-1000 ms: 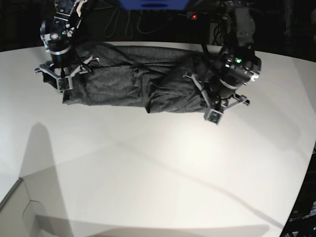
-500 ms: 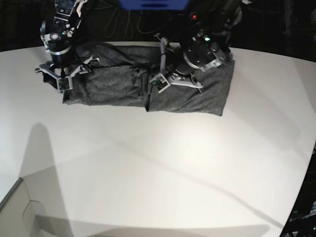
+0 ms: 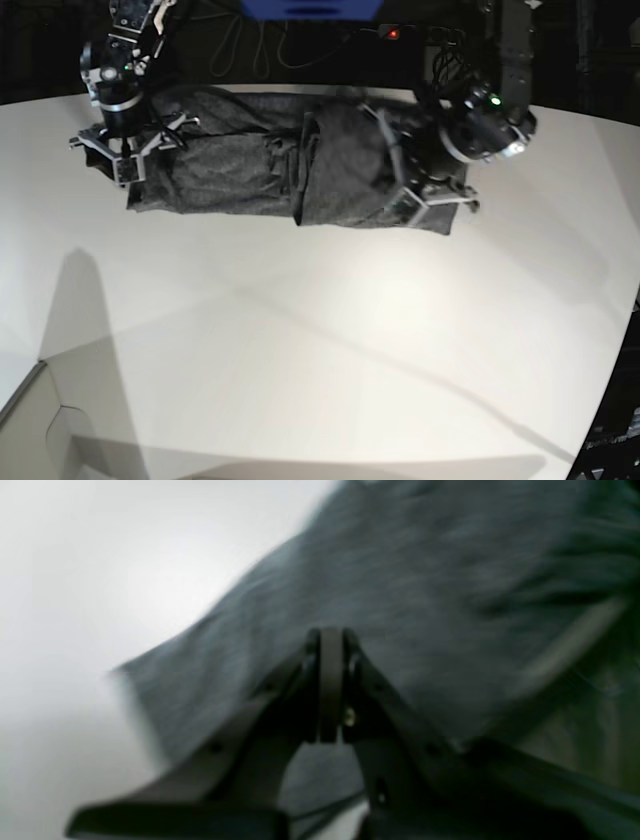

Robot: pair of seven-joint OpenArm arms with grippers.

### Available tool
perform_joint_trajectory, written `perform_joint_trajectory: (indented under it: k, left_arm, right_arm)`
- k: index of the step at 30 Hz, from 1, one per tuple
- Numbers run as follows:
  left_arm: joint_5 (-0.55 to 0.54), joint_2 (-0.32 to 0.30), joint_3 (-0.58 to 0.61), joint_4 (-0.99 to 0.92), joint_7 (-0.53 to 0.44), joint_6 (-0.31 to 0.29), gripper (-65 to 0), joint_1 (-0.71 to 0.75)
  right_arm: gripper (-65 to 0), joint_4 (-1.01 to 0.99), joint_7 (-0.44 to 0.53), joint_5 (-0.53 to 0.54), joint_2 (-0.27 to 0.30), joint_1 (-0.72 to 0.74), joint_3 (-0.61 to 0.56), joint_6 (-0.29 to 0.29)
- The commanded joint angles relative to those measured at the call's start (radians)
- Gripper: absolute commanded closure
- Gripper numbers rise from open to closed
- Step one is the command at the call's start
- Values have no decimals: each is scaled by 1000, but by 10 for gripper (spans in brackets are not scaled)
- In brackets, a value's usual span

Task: Layout the t-shirt on the table in an organized manner, then fold the t-shirt properly
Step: 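Lower the held end onto the strip's middle with the left gripper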

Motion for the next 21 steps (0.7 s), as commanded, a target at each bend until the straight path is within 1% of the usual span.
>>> perform_joint_trajectory:
  k: [1,5,13,15,17,19,21]
  left_arm:
    - [-15,0,-8,0,-12,3,-1,-11]
    - [-13,-3,-13,-76,-22,3,-1,-48]
    - [-16,5,-23,-374,-26,3,-1,-207]
    - [-16,5,-23,-406,-26,3,-1,-227]
    - [-16,5,-23,-411,-29,3,-1,-230]
    - [-21,5,-23,-402,-58,3,-1,-230]
    - [-21,5,-23,-399,-78,3,-1,-227]
  right_arm:
    - [-425,22,25,8,4,1,0,-5]
    - [-425,31,24,8,4,-1,2,-5]
    - [-431,134,21,8,4,-19,2,-5]
    - [-431,156,21,11,4,-47,-1,-4]
    - [-440,156,18,48,4,-61,-1,-4]
    - [-460,156,-18,90,4,-72,-3,-4]
    - [-469,154,-100,142,4,-67,0,5]
